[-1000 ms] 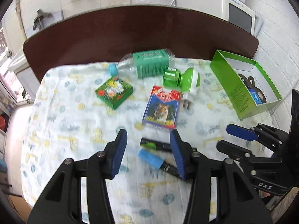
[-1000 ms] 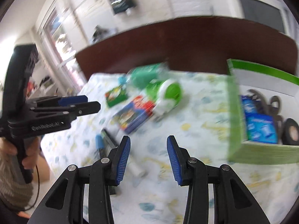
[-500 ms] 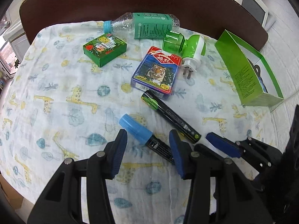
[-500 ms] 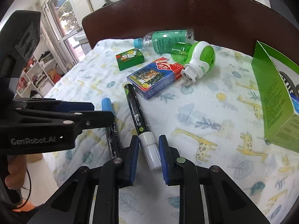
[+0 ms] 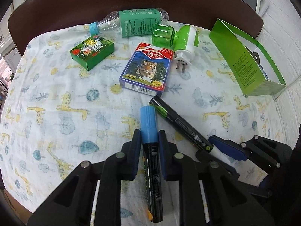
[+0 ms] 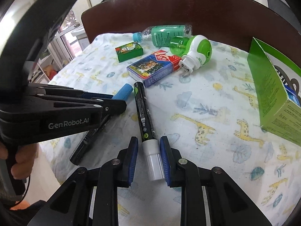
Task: Organize rigid objects
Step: 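Grasp the white-capped marker with the right gripper while the left gripper grasps the blue-capped marker, then carry both markers upright toward the green box with both grippers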
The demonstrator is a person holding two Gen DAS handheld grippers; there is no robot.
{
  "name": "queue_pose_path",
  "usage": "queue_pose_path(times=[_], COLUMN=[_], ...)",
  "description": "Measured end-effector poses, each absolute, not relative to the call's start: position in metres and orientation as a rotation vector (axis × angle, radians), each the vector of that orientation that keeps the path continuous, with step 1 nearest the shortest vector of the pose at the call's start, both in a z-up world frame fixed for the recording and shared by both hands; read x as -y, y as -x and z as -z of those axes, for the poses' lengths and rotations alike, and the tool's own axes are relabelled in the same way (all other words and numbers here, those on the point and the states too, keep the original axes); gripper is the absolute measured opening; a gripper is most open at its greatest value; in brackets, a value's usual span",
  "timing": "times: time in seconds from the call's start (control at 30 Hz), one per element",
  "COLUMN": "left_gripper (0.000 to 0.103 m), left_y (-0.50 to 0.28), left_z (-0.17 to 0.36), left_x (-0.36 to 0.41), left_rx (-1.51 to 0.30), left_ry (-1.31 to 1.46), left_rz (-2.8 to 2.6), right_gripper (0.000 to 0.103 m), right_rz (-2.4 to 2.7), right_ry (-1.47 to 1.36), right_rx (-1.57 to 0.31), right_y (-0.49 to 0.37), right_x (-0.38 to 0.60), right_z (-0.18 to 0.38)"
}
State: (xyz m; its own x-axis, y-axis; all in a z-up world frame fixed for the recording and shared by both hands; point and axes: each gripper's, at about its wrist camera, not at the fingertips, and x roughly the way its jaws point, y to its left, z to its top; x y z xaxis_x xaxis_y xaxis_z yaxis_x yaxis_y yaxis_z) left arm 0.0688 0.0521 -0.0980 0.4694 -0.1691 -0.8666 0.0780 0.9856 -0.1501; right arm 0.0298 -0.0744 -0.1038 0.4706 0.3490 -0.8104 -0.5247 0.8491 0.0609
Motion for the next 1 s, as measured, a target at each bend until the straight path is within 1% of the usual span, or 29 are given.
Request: queue_pose_path(times=[0.03, 0.17, 0.2, 0.47, 0.73, 1.0], left_gripper=[0.017, 0.016, 0.016, 0.016, 0.016, 0.016], left_y=[-0.067, -0.062, -0.06, -0.058, -0.063, -0.075], left_z=[0.097, 0.08, 0.074, 0.034, 0.002, -0.047], left_x=[-0.053, -0.054, -0.053, -0.023, 0.019, 0.068], left_rx=[-1.069, -1.033, -1.019, -0.93, -0.86, -0.754], left_ry=[0.093, 0.092, 0.085, 0.037, -0.009, -0.071], left_rz=[0.154, 0.166, 0.17, 0.234, 0.304, 0.394], right_gripper=[0.022, 0.021, 0.02, 0.019, 0.019, 0.019], right_rz=[-0.53, -0.535, -0.523, -0.466, -0.398, -0.317], right_ry=[0.204, 0.111, 0.112, 0.029, -0.047, -0.072], right_rx=[-0.945, -0.962, -0.944, -0.824, -0.702, -0.577], right_y=[-0.031, -0.032, -0.03, -0.029, -0.03, -0.033], right_x=[0.074, 0.085, 0.089, 0.133, 0.171, 0.21], right_z=[0.103, 0.093, 0.087, 0.036, -0.006, -0.05])
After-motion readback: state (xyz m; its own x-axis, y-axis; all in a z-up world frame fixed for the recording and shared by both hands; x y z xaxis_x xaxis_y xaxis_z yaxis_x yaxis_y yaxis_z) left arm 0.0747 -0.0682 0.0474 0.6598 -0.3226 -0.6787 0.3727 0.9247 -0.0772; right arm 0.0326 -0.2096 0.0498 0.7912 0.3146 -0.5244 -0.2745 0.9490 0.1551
